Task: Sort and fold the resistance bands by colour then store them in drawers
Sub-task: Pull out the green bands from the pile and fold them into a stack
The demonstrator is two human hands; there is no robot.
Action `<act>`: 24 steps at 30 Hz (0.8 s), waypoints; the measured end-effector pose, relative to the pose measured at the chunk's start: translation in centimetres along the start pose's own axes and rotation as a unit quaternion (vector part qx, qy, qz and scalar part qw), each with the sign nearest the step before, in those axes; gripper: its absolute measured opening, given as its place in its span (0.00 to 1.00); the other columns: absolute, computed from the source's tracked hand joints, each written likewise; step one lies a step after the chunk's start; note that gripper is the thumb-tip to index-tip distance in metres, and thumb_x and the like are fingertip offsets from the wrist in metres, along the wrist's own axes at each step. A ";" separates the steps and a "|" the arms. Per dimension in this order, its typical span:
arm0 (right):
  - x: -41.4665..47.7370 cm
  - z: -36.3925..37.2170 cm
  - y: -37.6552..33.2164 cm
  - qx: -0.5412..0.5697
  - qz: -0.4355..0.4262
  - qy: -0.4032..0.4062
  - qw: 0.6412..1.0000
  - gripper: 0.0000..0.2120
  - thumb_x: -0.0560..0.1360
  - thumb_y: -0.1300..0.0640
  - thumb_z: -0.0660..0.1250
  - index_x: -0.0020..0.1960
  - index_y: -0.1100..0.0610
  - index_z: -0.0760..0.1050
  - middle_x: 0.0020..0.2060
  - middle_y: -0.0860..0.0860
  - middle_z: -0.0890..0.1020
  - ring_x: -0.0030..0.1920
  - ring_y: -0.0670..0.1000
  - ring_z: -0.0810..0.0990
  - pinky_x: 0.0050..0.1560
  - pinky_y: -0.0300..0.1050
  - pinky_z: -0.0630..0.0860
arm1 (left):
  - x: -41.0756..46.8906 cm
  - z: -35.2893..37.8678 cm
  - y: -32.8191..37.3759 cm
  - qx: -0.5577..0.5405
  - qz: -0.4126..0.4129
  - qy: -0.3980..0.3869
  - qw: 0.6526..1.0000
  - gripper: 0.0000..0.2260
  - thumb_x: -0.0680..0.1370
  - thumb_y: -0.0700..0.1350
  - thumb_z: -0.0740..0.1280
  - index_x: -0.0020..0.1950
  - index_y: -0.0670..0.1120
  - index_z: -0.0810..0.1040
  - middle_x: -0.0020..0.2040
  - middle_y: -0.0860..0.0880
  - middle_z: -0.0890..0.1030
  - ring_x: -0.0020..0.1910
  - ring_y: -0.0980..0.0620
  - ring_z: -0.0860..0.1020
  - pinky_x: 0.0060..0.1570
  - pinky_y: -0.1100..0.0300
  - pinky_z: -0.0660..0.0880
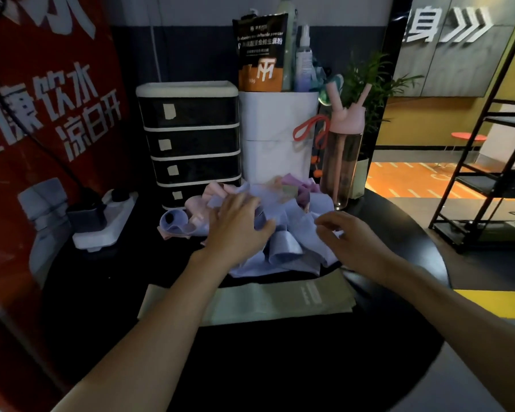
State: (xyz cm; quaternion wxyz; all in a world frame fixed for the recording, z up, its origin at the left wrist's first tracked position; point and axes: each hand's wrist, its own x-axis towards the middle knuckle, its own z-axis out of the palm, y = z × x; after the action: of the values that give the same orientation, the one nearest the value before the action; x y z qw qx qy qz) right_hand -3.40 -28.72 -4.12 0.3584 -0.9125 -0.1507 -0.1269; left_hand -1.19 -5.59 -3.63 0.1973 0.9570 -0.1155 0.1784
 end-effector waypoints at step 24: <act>17.8 5.6 3.3 -0.066 0.104 -0.049 0.991 0.25 0.73 0.52 0.71 0.68 0.52 0.71 0.61 0.55 0.77 0.61 0.58 0.75 0.64 0.57 0.73 | -0.6 5.4 -3.1 0.044 -0.019 0.056 0.997 0.29 0.71 0.70 0.55 0.69 0.60 0.67 0.66 0.56 0.73 0.67 0.47 0.71 0.64 0.45 0.66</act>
State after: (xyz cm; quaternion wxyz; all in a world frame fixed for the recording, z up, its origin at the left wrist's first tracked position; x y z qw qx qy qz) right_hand 14.90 -23.84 -4.09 0.3007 -0.9500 -0.0640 -0.0540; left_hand 0.78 -4.96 -9.56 0.1647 0.9553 -0.0787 0.2325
